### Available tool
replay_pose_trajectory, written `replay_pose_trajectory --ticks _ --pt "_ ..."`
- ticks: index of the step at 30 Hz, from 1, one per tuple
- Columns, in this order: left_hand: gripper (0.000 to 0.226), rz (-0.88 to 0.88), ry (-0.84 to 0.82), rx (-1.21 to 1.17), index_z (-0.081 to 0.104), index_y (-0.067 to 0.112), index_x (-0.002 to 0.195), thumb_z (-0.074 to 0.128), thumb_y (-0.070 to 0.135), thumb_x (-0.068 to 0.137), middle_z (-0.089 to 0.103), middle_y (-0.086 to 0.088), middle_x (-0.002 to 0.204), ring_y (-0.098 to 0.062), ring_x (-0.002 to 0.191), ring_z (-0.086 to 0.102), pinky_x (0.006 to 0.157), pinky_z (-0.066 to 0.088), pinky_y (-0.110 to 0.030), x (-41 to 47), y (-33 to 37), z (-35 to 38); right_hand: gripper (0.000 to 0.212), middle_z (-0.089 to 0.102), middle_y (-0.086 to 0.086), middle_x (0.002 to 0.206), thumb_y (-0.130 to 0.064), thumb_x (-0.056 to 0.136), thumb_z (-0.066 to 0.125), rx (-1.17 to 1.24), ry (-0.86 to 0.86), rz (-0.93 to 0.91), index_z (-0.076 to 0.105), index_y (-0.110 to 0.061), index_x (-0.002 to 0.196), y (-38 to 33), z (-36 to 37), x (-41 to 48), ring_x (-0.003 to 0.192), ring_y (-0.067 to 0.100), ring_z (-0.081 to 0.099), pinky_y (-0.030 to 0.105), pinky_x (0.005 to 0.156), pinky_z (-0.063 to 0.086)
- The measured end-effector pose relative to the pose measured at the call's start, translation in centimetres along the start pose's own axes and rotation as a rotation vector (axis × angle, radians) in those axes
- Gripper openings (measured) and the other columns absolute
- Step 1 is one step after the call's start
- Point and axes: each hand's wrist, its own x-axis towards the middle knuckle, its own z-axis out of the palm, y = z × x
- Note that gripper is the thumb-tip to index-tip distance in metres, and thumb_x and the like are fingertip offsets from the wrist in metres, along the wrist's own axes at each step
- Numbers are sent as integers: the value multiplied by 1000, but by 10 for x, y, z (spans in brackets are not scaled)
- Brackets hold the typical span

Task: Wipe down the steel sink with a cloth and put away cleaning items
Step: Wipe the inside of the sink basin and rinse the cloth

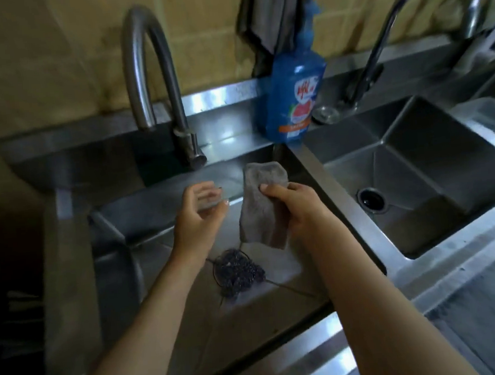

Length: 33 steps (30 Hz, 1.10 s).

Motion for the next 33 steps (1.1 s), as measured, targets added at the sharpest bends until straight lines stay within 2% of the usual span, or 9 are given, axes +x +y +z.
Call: replay_pose_trajectory --ticks 3,6,10,14,20,23,26,29,33 --pt "33 31 42 -20 49 34 95 65 8 82 61 12 97 7 87 57 79 44 -17 -11 25 -2 27 69 14 98 -20 72 79 -37 -36 -83 65 -9 93 -20 -2 -19 94 32 65 48 85 54" --pt "33 75 100 -37 49 32 95 64 6 82 61 11 96 10 84 57 75 44 -8 -24 48 3 23 68 14 100 -16 76 76 -62 -114 -117 63 -7 92 -38 -11 -35 95 30 65 45 85 54" --pt "31 81 137 -29 50 32 95 62 6 83 61 7 97 -6 93 58 79 45 -14 -46 74 19 14 67 14 100 -13 79 71 -140 -221 -154 63 -8 89 -57 -39 -55 93 29 64 41 80 54" --pt "28 111 239 -24 51 29 98 62 7 84 61 6 101 -7 97 58 83 46 -20 -76 97 46 34 64 16 112 -15 78 73 -248 -329 -184 61 -4 107 -77 -71 -68 105 32 60 49 95 48" --pt "29 115 407 -14 52 18 105 63 3 82 59 6 101 -5 93 58 80 48 -17 -121 115 86 28 66 10 102 -16 79 72 -271 -489 -210 62 -7 103 -88 -101 -81 97 26 62 36 78 53" --pt "29 95 486 2 53 25 100 63 4 82 60 5 101 -8 94 59 79 48 -19 -139 113 87 30 65 10 104 -18 79 72 -318 -537 -169 62 -8 105 -85 -97 -82 99 27 62 38 79 52" --pt "31 82 521 45 51 32 98 63 7 83 59 8 102 -1 93 58 75 47 -10 -153 110 76 33 66 12 107 -17 78 73 -356 -580 -129 61 -7 107 -76 -83 -81 100 28 62 42 87 52" --pt "31 68 585 45 51 31 99 64 8 83 60 7 102 -1 93 58 76 46 -7 -160 98 61 24 69 9 97 -17 79 73 -386 -636 -95 62 -10 99 -63 -64 -76 91 24 65 36 74 54" --pt "31 18 654 20 50 22 105 64 7 83 58 5 102 -4 94 56 77 45 -6 -157 79 45 26 68 9 96 -18 81 71 -466 -687 -87 60 -7 102 -45 -33 -63 89 23 66 33 72 54"
